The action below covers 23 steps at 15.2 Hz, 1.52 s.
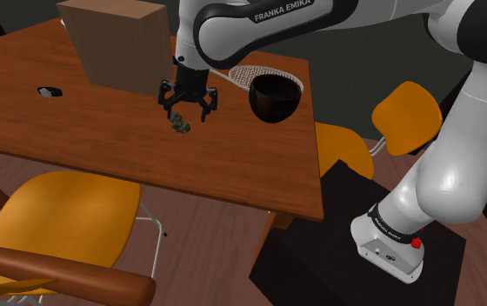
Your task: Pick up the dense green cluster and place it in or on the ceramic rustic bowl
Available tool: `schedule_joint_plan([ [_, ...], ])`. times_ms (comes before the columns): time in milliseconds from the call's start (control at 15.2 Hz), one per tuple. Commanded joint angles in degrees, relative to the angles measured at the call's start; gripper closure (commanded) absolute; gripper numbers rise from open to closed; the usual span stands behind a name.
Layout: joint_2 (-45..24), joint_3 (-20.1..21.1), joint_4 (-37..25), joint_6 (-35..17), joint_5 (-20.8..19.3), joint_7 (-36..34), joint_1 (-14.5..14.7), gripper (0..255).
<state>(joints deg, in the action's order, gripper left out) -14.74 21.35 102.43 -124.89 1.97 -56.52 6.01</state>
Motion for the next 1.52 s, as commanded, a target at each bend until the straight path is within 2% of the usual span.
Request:
schedule_joint_plan([
  [0,0.00,0.00,0.00,0.00,0.00,0.00,0.00,0],
  [66,0.00,0.00,0.00,0.00,0.00,0.00,0.00,0],
  [132,0.00,0.00,0.00,0.00,0.00,0.00,0.00,255],
  [726,0.00,0.00,0.00,0.00,0.00,0.00,0.00,255],
  [792,0.00,0.00,0.00,0.00,0.00,0.00,0.00,0],
  [1056,-15.05,-1.27,-22.77,16.12,-14.04,9.95,5.01,0],
  [1452,-16.17,-1.82,-19.89,12.15,-14.43,9.63,5.07,0],
])
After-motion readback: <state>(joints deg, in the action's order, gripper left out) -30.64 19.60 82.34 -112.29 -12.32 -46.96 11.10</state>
